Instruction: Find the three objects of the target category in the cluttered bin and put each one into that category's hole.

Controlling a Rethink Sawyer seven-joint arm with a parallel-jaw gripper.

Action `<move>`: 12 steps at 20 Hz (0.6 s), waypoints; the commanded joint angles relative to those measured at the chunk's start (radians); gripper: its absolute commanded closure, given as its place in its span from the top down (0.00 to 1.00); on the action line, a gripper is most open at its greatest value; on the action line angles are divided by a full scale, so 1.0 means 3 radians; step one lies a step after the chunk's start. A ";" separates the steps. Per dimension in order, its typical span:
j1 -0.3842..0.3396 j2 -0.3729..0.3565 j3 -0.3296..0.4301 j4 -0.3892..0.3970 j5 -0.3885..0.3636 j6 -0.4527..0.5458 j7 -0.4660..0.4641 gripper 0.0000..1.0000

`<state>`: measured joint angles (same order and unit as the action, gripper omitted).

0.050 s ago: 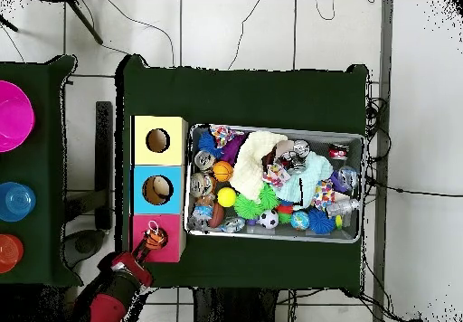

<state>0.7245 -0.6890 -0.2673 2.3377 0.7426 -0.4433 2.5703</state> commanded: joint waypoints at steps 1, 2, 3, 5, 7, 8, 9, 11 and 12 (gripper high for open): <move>-0.0001 0.0048 0.0390 0.0191 0.0090 -0.0008 0.1143 1.00; -0.0001 0.0045 0.0387 0.0191 0.0098 0.0004 0.1134 1.00; -0.0014 0.0042 0.0398 0.0195 0.0087 -0.0004 0.1140 1.00; -0.0008 0.0034 0.0401 0.0196 0.0119 0.0013 0.1113 1.00; 0.0002 0.0031 0.0404 0.0197 0.0135 0.0007 0.1120 1.00; 0.0007 0.0033 0.0405 0.0196 0.0140 -0.0002 0.1121 1.00; 0.0020 0.0036 0.0408 0.0189 0.0162 0.0002 0.1119 1.00; 0.0026 0.0033 0.0418 0.0180 0.0186 0.0017 0.1118 1.00; 0.0023 0.0031 0.0424 0.0179 0.0184 0.0015 0.1129 1.00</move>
<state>0.7285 -0.7035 -0.2580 2.3445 0.7447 -0.4619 2.5705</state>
